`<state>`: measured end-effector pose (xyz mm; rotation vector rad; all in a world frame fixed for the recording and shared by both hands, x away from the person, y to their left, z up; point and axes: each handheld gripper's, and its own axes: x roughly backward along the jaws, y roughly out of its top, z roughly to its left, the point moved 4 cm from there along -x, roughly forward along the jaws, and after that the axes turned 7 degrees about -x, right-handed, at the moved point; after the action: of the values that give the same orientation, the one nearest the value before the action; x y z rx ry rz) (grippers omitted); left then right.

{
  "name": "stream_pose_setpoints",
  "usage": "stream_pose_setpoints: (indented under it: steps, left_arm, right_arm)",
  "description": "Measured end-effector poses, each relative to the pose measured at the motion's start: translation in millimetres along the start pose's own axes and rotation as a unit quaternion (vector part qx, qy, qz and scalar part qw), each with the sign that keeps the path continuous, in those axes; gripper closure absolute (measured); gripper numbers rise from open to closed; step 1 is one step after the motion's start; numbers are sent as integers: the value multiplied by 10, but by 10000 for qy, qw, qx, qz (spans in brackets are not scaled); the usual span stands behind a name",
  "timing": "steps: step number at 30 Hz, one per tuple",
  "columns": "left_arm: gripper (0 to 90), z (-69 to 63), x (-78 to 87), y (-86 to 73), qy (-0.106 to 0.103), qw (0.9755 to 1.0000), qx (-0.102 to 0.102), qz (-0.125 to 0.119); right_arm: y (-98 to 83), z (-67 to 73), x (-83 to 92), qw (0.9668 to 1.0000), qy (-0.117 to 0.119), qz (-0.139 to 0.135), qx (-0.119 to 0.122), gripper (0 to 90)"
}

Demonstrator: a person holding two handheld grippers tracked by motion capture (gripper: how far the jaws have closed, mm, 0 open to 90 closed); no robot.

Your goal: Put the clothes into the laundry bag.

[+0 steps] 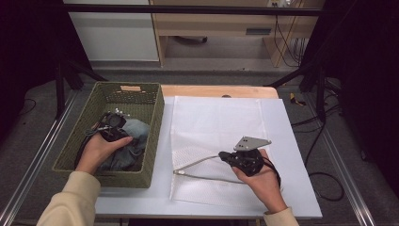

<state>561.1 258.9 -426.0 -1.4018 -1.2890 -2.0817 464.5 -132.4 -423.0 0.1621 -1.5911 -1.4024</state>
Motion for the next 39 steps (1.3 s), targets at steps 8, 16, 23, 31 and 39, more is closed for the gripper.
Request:
stream_pose_setpoints:
  steps: [8,16,23,31,39]
  left_arm:
    - [43,-12,-77,17,-29,9999,-46,90]
    - [38,-24,-145,28,-79,9998,-132,113]
    - [36,-36,-199,32,-92,9997,-163,186]
    - [144,-63,-291,29,-152,9990,-152,379]
    - [493,-38,-203,37,26,9983,-59,585]
  right_arm:
    - [-3,9,-7,10000,17,19,44,885]
    - [-6,-12,-6,10000,20,25,34,885]
    - [2,11,4,10000,30,12,52,885]
    - [5,11,0,10000,45,14,81,886]
    - [24,-1,28,10000,37,-23,84,886]
